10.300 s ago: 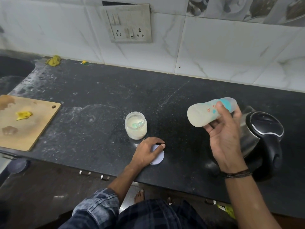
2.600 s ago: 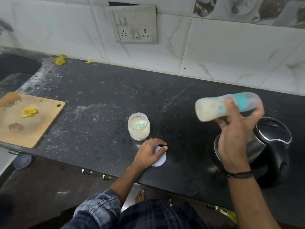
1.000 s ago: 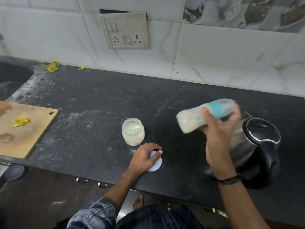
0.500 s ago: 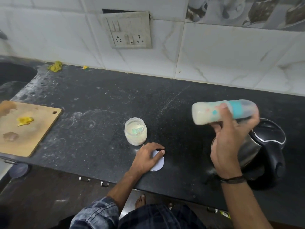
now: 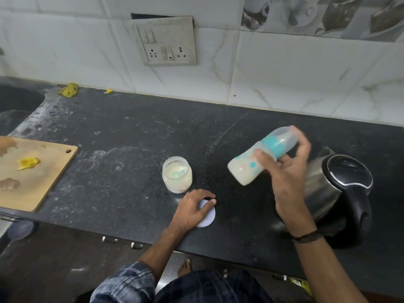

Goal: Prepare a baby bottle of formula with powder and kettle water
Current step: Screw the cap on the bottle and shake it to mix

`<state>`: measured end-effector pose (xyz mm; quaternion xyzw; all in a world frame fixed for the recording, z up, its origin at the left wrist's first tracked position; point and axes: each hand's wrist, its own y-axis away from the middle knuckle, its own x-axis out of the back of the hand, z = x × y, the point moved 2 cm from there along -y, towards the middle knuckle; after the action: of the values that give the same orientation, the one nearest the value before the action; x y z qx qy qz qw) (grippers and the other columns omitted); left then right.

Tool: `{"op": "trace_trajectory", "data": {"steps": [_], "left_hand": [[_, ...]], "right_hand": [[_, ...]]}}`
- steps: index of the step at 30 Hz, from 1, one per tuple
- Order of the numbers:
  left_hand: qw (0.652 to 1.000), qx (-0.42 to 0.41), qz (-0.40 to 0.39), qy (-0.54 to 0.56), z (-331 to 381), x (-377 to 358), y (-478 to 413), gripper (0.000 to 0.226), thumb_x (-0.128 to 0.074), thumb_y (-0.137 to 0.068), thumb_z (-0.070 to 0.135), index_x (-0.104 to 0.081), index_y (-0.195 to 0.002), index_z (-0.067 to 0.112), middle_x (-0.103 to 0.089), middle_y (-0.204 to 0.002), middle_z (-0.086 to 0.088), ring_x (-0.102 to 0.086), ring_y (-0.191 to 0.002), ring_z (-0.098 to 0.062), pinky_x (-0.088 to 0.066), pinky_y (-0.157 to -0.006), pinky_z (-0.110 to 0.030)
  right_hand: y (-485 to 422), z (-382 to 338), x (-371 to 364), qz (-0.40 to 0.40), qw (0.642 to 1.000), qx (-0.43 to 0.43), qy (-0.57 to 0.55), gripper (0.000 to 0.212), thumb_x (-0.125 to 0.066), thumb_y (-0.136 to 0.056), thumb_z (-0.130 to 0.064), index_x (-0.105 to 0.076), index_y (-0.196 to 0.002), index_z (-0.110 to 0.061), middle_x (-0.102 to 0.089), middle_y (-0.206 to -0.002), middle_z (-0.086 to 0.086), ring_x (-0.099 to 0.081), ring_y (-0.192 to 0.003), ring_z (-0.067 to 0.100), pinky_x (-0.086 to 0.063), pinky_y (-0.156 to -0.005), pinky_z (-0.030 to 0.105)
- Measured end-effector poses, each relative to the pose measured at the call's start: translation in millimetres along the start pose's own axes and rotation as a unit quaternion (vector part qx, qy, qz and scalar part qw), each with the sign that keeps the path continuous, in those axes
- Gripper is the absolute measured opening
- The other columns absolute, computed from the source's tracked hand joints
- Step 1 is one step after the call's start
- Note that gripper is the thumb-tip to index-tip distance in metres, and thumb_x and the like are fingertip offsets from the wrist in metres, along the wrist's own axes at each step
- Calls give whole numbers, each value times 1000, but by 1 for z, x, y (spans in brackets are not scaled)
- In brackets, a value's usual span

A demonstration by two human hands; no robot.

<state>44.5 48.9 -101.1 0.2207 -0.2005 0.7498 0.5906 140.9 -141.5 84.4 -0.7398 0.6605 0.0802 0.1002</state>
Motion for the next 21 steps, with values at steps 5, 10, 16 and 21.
{"op": "trace_trajectory", "data": {"steps": [5,10,16,21], "left_hand": [[1000,6,6,0,0,-1,-1,22,-61,-95,45,-74,-109,32,-70,-110,22,-61,-109,0,-47,-99,-30],[1000,9,5,2,1,0,0,23,-61,-95,45,-74,-109,32,-70,-111,22,-60,-109,1,-46,-100,-31],[1000,8,8,-2,0,-1,0,22,-63,-94,42,-75,-108,31,-69,-109,25,-60,-109,3,-45,-100,-29],[1000,13,7,-5,3,-1,-1,23,-62,-93,44,-75,-107,31,-69,-107,27,-60,-108,2,-45,-99,-28]], "right_hand": [[-6,-3,6,71,996,19,-51,75,-72,-91,-6,-27,-149,-22,-69,-116,-5,-71,-108,17,-61,-78,37],[-5,-3,7,66,996,1,-54,81,-81,-82,-10,-34,-147,-25,-63,-133,11,-69,-113,25,-61,-78,37],[-9,0,5,-27,999,-40,4,77,-82,-77,-12,-40,-141,-27,-70,-116,1,-73,-104,22,-62,-74,37],[-7,-7,9,83,990,16,-117,74,-74,-89,-12,-30,-148,-21,-67,-120,0,-70,-110,18,-61,-79,38]]}}
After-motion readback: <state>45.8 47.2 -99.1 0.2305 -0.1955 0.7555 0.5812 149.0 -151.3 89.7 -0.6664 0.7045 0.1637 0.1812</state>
